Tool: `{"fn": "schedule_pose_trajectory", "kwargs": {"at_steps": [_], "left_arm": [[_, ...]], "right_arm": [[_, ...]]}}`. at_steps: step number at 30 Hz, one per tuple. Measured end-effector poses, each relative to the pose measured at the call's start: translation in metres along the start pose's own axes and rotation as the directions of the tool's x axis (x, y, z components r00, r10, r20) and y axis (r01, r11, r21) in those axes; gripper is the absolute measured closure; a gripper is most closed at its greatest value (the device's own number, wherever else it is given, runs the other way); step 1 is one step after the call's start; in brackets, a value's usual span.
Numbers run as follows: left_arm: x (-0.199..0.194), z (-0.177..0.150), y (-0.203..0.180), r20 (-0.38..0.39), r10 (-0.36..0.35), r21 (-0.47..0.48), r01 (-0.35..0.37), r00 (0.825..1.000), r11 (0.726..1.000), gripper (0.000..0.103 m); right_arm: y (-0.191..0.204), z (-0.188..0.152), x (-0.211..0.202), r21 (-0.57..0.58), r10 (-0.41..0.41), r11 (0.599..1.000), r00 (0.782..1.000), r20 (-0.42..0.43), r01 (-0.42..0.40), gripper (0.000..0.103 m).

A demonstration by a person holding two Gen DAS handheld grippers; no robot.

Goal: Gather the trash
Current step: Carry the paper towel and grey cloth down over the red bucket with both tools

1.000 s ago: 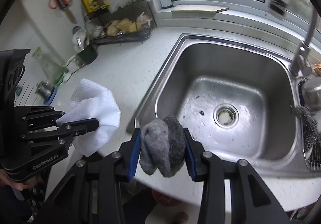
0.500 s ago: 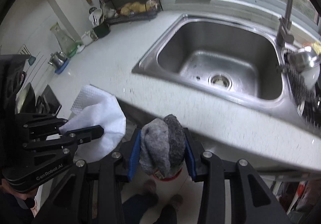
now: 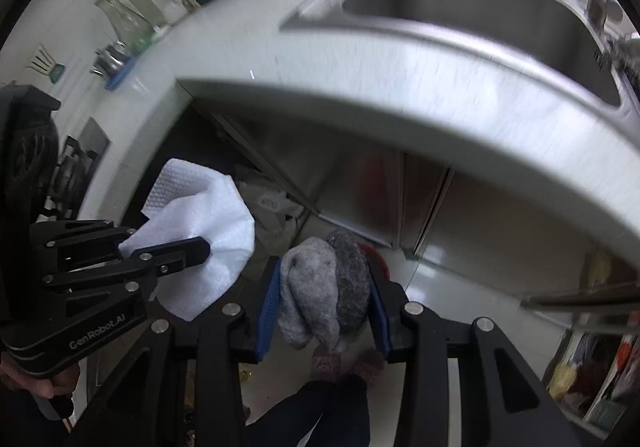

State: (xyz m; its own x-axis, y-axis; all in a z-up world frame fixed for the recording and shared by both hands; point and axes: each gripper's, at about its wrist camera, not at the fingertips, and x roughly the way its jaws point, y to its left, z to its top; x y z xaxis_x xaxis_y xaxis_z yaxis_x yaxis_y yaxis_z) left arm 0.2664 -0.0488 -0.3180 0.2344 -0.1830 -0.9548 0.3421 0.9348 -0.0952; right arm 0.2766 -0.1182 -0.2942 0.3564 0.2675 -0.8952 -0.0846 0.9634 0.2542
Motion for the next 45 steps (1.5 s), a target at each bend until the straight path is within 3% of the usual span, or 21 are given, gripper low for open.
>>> {"fn": "schedule_pose_trajectory", "kwargs": {"at_steps": [9, 13, 21, 25, 34, 45], "left_arm": [[0.104, -0.024, 0.039, -0.099, -0.024, -0.031, 0.021, 0.995, 0.999, 0.094], [0.166, -0.041, 0.047, -0.122, 0.003, -0.002, -0.004, 0.992, 1.0, 0.094], [0.299, -0.071, 0.077, -0.167, -0.03, -0.092, 0.015, 0.986, 0.996, 0.094], [0.354, -0.09, 0.079, -0.195, -0.023, -0.089, 0.005, 0.981, 0.996, 0.094], [0.437, -0.12, 0.091, -0.231, -0.021, -0.097, -0.001, 0.973, 0.995, 0.094], [0.483, -0.13, 0.104, -0.237, -0.03, -0.129, -0.001, 0.971, 0.992, 0.094]], "right_arm": [[0.001, -0.019, 0.109, 0.066, -0.002, 0.998, 0.996, -0.09, 0.008, 0.066], [-0.013, -0.036, 0.169, 0.09, 0.002, 0.996, 0.992, -0.127, 0.01, 0.066], [-0.048, -0.07, 0.288, 0.115, 0.002, 0.993, 0.983, -0.186, 0.019, 0.066], [-0.057, -0.087, 0.338, 0.089, 0.003, 0.996, 0.977, -0.215, 0.016, 0.066], [-0.077, -0.115, 0.408, 0.058, -0.019, 0.998, 0.967, -0.255, 0.034, 0.066], [-0.094, -0.132, 0.455, 0.034, -0.043, 0.998, 0.958, -0.285, 0.056, 0.065]]}}
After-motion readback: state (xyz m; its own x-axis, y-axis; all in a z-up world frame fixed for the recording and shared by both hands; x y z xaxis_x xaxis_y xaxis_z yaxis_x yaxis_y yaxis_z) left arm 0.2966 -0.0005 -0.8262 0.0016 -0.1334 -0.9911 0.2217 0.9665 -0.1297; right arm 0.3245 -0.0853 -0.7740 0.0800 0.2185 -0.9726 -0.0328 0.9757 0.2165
